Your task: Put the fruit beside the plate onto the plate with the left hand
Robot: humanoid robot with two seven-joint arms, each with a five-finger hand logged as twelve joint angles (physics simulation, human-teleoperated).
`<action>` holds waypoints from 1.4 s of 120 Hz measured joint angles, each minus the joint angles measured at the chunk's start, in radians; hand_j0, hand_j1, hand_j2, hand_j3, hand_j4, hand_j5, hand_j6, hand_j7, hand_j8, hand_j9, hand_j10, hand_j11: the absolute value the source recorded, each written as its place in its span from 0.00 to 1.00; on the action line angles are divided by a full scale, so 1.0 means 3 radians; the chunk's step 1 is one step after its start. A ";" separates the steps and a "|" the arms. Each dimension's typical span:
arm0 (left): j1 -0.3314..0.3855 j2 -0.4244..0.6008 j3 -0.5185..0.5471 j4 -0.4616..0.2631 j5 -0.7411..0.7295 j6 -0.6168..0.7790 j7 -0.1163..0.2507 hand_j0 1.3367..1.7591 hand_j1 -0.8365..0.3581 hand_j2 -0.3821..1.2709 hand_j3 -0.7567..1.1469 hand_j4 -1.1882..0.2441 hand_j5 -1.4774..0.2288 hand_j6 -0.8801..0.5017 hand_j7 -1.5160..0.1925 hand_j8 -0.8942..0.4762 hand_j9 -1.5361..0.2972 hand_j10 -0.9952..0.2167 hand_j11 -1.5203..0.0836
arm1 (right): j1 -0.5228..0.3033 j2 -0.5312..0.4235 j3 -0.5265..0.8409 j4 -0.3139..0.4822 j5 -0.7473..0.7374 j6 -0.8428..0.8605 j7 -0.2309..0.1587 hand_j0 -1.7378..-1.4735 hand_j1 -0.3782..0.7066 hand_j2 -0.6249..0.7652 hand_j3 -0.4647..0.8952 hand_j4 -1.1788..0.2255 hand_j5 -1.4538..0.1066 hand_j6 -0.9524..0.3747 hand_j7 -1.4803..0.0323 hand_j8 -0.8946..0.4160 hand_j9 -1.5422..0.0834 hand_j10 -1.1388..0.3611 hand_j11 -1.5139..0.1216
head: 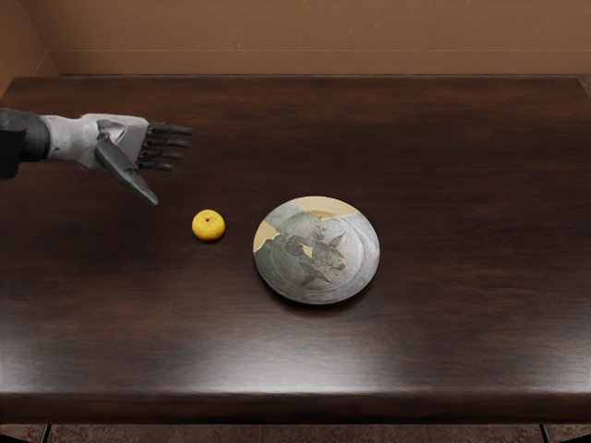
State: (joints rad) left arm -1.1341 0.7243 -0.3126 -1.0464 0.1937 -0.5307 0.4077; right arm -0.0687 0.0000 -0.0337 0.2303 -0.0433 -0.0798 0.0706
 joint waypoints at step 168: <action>-0.0678 -0.0405 0.2159 -0.1914 0.1047 0.3806 0.0002 0.76 0.93 0.24 0.40 0.79 0.82 0.59 0.84 0.61 0.79 0.77 0.90 | -0.0001 0.0000 0.0000 -0.0001 0.0000 0.0000 0.0000 0.30 0.05 0.45 0.34 0.83 0.92 0.70 0.96 0.67 0.93 0.75 0.91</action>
State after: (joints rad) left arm -1.3376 0.6029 0.3350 -1.6207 0.5078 0.6109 0.4083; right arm -0.0690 0.0000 -0.0337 0.2301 -0.0432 -0.0798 0.0706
